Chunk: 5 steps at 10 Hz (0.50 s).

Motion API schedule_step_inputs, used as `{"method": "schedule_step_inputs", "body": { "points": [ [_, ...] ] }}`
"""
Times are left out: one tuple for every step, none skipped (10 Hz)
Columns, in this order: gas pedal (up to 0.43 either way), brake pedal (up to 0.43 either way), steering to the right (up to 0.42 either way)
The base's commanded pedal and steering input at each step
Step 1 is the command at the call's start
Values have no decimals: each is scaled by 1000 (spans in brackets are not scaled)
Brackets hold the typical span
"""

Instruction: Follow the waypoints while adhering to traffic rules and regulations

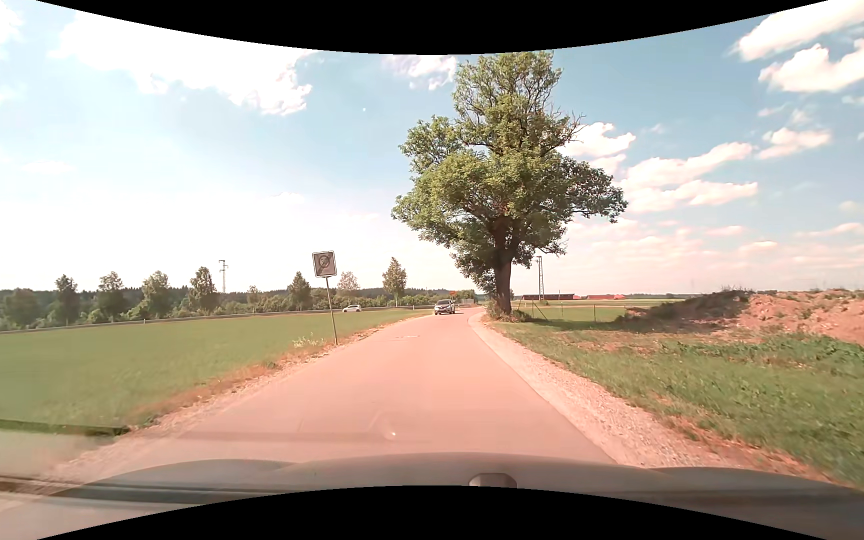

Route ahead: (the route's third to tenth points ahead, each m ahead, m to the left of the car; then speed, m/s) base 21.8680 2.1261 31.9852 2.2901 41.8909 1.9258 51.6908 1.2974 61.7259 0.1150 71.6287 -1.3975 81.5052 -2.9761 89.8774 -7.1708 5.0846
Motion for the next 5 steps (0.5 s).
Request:
{"method": "schedule_step_inputs", "body": {
  "points": [
    [197,0,18],
    [197,0,16],
    [197,0,13],
    [197,0,12],
    [197,0,12]
  ]
}}
